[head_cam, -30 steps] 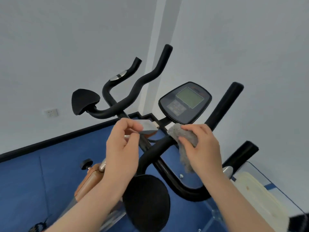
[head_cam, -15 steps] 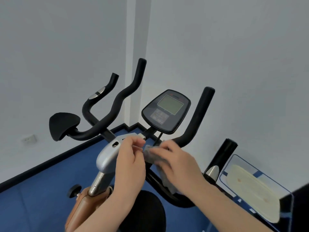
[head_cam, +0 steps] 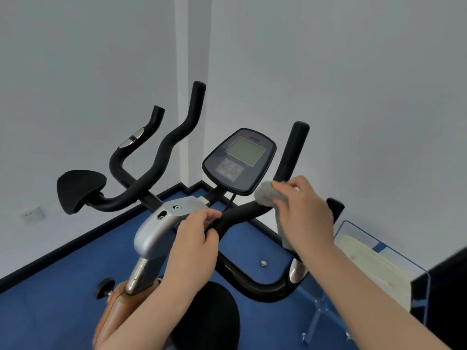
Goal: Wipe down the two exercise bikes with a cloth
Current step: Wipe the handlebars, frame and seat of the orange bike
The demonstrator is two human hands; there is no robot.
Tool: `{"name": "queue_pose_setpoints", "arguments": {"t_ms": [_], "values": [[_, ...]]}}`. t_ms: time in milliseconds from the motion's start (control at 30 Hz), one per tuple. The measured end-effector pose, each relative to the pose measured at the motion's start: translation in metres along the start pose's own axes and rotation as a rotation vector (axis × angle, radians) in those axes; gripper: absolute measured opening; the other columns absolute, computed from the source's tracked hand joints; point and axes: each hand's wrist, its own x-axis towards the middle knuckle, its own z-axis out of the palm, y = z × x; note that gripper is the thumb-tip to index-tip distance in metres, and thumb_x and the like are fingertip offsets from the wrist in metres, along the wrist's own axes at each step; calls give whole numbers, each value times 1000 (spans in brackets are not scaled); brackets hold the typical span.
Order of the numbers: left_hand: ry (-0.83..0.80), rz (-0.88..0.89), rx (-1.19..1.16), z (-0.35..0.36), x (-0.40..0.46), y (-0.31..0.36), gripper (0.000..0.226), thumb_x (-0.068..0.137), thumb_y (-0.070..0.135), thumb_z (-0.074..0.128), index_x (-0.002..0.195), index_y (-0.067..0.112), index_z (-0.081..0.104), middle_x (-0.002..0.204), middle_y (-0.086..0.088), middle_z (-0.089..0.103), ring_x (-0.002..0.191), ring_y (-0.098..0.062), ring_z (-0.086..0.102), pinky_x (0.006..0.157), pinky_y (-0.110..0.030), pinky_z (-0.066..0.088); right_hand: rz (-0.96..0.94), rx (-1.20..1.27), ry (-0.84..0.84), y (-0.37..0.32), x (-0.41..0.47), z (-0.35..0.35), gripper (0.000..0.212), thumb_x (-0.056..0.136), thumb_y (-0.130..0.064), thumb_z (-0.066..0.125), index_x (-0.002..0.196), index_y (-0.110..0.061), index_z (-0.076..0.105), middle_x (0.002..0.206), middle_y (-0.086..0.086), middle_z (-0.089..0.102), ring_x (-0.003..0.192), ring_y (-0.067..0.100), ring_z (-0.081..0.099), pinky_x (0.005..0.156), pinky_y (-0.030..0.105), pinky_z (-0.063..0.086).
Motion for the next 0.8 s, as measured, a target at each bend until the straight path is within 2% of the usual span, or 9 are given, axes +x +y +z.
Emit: {"name": "queue_pose_setpoints", "arguments": {"t_ms": [133,200,300,333,433,533,633,733,800], "values": [[15,3,-7,0,2,-2,38,92,5,48,106,39,58,107,19,59,103,5,52,85,-24,44,-254,39,-172,-19,-17,14,32,93,-21,61,124,-31,63,106,-9,52,75,13,54,61,30,49],[17,1,3,0,1,-2,39,92,6,47,104,41,58,106,20,58,103,8,52,86,-24,44,-185,-3,-197,-2,-1,7,30,96,-27,57,124,-35,61,109,-11,50,75,10,48,65,26,42],[37,-9,26,2,1,-2,38,93,7,47,103,42,57,107,20,58,102,7,52,83,-21,43,-36,-35,-100,13,29,-5,28,95,-24,59,123,-29,64,111,-7,52,72,13,47,67,26,39],[46,-10,31,2,2,-1,37,93,8,47,104,42,57,107,19,59,102,7,53,84,-21,43,-101,-8,-94,7,29,-6,28,94,-22,60,121,-29,65,108,-7,52,72,14,49,65,28,41],[69,11,44,3,4,1,36,92,7,48,102,41,57,106,17,61,99,6,55,85,-23,44,-352,36,-267,-10,0,4,29,95,-22,58,122,-33,63,105,-10,51,77,12,51,64,30,46],[75,53,115,5,3,6,34,93,9,50,102,40,60,99,19,61,92,5,56,79,-23,46,-221,-68,-192,13,31,-5,26,97,-21,55,120,-26,63,110,-8,51,77,14,53,65,32,49],[57,155,201,18,8,20,31,91,7,52,110,30,61,105,18,58,102,-7,55,90,-32,46,-178,-77,-72,16,50,-13,26,93,-15,57,118,-21,63,112,-3,55,81,23,58,66,33,48],[59,252,238,36,20,39,27,93,10,54,114,25,60,111,12,57,110,-12,50,96,-31,41,-319,-8,-229,5,26,-7,25,94,-18,56,117,-26,59,113,-5,54,85,23,60,68,36,51],[48,224,179,46,28,43,23,96,14,52,115,24,60,113,11,59,111,-10,51,97,-32,42,-278,-64,-207,16,33,-12,26,94,-15,53,117,-26,58,114,-6,53,83,22,60,68,36,51]]}}
